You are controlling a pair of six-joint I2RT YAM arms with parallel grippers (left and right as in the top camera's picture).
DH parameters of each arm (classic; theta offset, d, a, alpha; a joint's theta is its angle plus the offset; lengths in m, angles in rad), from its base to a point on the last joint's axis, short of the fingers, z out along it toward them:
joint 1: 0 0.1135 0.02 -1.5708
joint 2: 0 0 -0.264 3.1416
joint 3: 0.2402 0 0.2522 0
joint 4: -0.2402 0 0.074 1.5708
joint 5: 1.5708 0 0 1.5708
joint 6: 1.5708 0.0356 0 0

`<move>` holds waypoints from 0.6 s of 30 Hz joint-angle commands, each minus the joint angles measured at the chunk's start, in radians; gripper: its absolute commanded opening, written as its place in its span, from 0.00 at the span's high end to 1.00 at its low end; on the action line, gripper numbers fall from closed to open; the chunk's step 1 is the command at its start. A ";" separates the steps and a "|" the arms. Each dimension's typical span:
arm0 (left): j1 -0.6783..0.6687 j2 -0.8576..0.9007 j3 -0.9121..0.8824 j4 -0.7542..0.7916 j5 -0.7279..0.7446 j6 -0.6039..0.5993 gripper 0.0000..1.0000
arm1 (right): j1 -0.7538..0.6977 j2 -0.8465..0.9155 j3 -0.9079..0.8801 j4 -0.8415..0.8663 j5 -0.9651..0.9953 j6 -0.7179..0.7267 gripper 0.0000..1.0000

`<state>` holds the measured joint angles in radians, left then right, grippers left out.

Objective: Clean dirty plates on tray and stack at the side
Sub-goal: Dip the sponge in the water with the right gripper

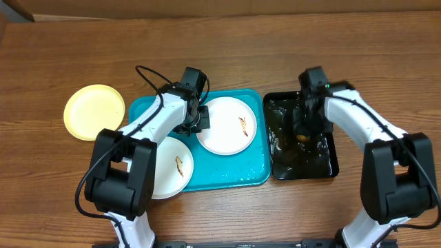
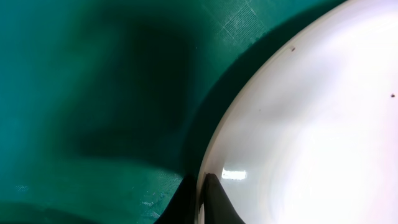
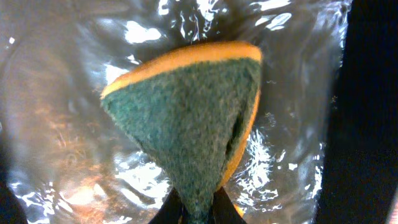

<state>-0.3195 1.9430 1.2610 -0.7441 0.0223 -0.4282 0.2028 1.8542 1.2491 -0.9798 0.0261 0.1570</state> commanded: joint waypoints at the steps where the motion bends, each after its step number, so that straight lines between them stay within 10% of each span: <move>1: -0.004 0.021 -0.031 -0.003 -0.032 -0.014 0.96 | -0.001 -0.076 0.129 -0.081 -0.031 0.003 0.96; 18: -0.004 0.021 -0.031 -0.003 -0.033 -0.014 0.96 | -0.001 -0.142 0.143 -0.121 -0.103 0.029 0.96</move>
<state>-0.3195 1.9430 1.2606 -0.7441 0.0223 -0.4282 0.2028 1.7275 1.3746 -1.1107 -0.0490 0.1806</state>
